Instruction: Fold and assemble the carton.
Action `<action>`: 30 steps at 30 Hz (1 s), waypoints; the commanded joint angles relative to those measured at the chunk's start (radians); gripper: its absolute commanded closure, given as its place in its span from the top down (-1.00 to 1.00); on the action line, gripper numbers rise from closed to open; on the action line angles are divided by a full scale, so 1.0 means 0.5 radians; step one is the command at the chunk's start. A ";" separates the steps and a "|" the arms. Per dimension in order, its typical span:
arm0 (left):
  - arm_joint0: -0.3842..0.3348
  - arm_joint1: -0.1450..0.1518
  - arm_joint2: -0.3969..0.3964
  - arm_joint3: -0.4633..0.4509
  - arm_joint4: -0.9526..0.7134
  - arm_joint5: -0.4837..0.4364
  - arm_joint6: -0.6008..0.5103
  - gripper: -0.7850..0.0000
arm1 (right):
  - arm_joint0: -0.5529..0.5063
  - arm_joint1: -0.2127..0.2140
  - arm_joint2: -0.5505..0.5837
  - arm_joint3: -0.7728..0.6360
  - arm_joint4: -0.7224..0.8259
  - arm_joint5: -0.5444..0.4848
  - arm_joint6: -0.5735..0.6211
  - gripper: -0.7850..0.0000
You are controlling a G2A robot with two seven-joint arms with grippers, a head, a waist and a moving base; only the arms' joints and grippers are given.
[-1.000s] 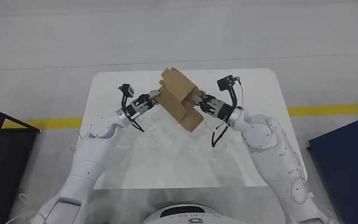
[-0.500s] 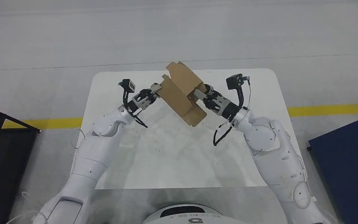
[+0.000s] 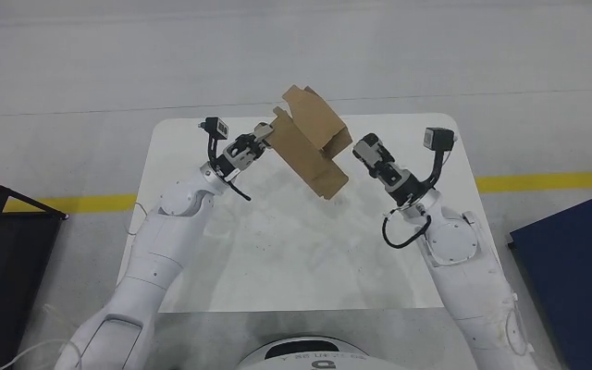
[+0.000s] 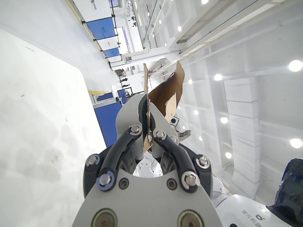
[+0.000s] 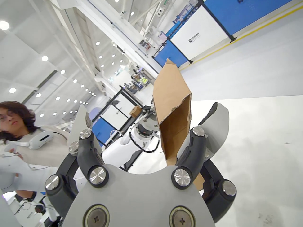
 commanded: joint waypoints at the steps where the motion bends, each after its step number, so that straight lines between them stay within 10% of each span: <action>1: -0.005 -0.003 0.003 0.005 0.001 -0.004 -0.001 -1.00 | 0.003 0.002 0.000 0.021 0.003 -0.007 0.018 0.77; 30: -0.060 -0.025 -0.005 0.041 0.025 -0.021 -0.043 -1.00 | 0.295 -0.031 -0.266 0.480 0.729 0.019 0.300 0.15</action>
